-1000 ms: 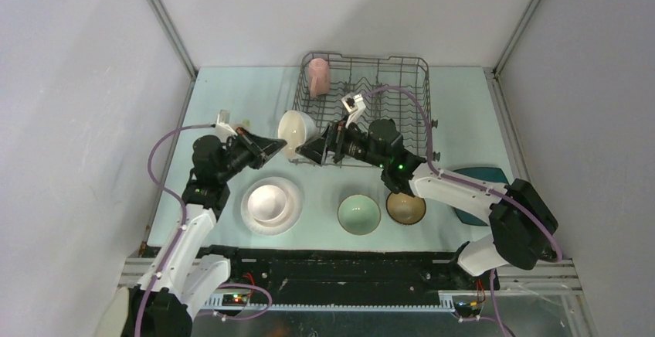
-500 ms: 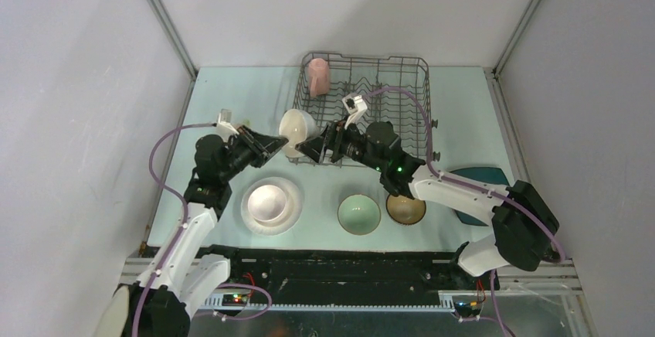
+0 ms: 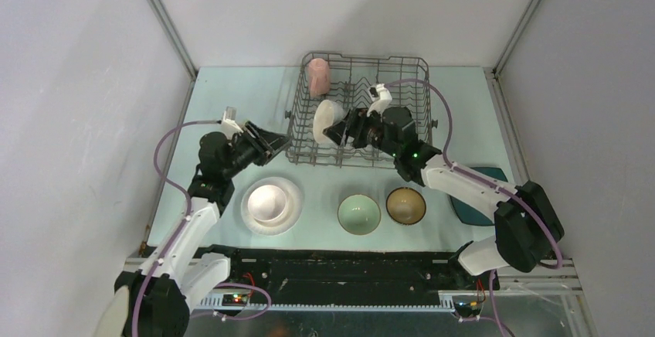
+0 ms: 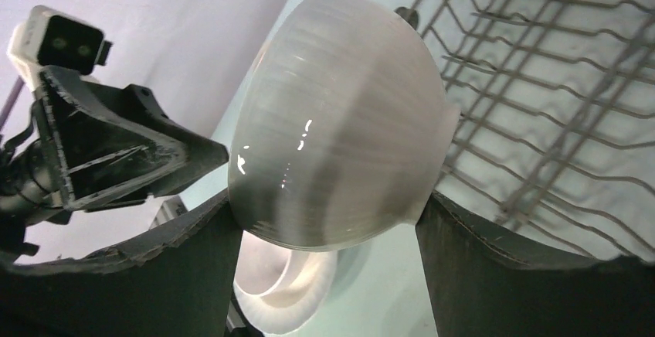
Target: Load the mixed dishes into the dish rack
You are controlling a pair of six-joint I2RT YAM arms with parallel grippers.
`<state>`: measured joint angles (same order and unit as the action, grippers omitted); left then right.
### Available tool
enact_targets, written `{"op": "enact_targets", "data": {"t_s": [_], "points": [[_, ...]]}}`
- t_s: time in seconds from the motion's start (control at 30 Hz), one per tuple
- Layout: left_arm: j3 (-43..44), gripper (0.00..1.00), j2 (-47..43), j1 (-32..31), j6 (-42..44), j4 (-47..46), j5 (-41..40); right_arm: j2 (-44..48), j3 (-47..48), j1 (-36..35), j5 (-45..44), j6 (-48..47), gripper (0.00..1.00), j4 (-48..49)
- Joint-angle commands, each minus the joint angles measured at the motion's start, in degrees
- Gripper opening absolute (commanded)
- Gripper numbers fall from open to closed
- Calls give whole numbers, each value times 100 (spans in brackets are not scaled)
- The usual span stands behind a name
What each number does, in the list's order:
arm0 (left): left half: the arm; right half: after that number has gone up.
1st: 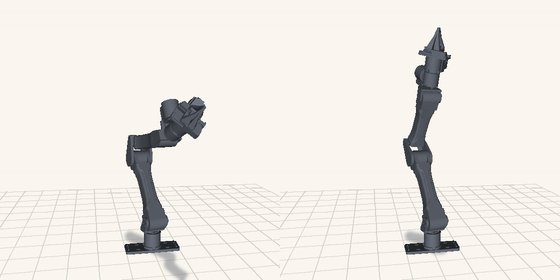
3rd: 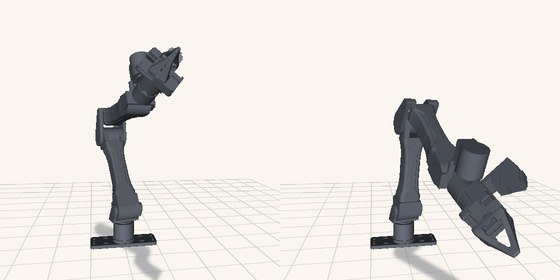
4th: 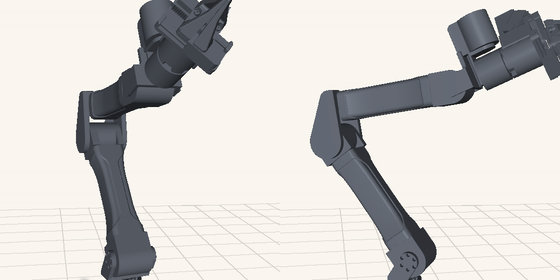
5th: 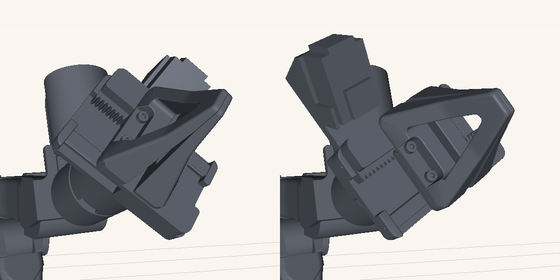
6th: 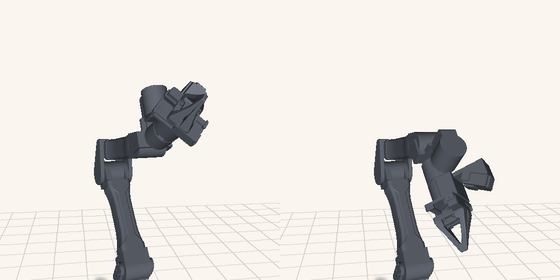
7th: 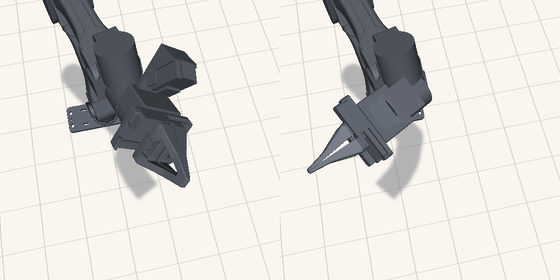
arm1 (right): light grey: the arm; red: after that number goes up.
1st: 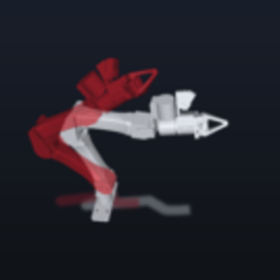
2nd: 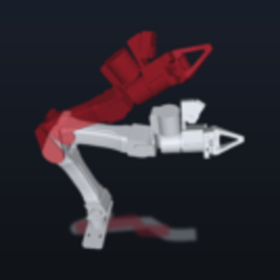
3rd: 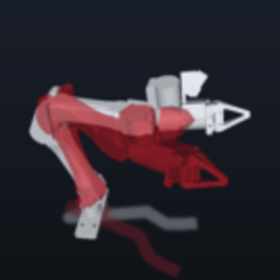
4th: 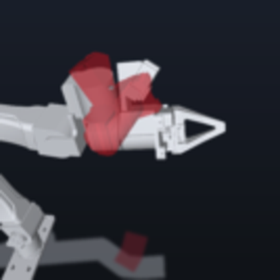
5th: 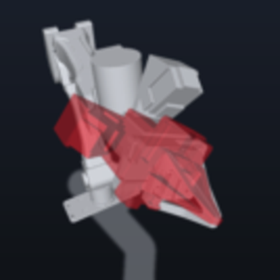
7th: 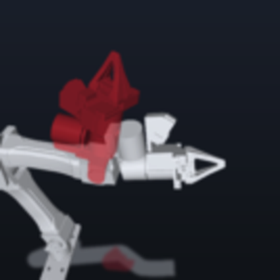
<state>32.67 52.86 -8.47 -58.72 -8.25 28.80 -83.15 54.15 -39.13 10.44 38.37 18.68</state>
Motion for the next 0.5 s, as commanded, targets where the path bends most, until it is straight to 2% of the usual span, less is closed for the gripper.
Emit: {"op": "enact_targets", "data": {"t_s": [0.0,0.13,0.23,0.33,0.37,0.47], "points": [[199,49,-5,-30,372,74,26,485,317,377,-116,-500,0,-214],[438,56,-26,-120,1080,948,-591,491,778,791,-388,-1435,0,-1343],[678,66,72,-272,1671,1602,-1300,469,1035,856,-916,-1984,0,-1876],[736,77,128,-457,1815,1878,-1891,380,1294,909,-1402,-2527,0,-2444],[790,83,139,-530,1894,1923,-2060,309,1406,948,-1366,-2681,0,-2529],[1021,90,241,-1119,2092,2268,-3149,155,1492,1342,-917,-3216,0,-2673]]}}
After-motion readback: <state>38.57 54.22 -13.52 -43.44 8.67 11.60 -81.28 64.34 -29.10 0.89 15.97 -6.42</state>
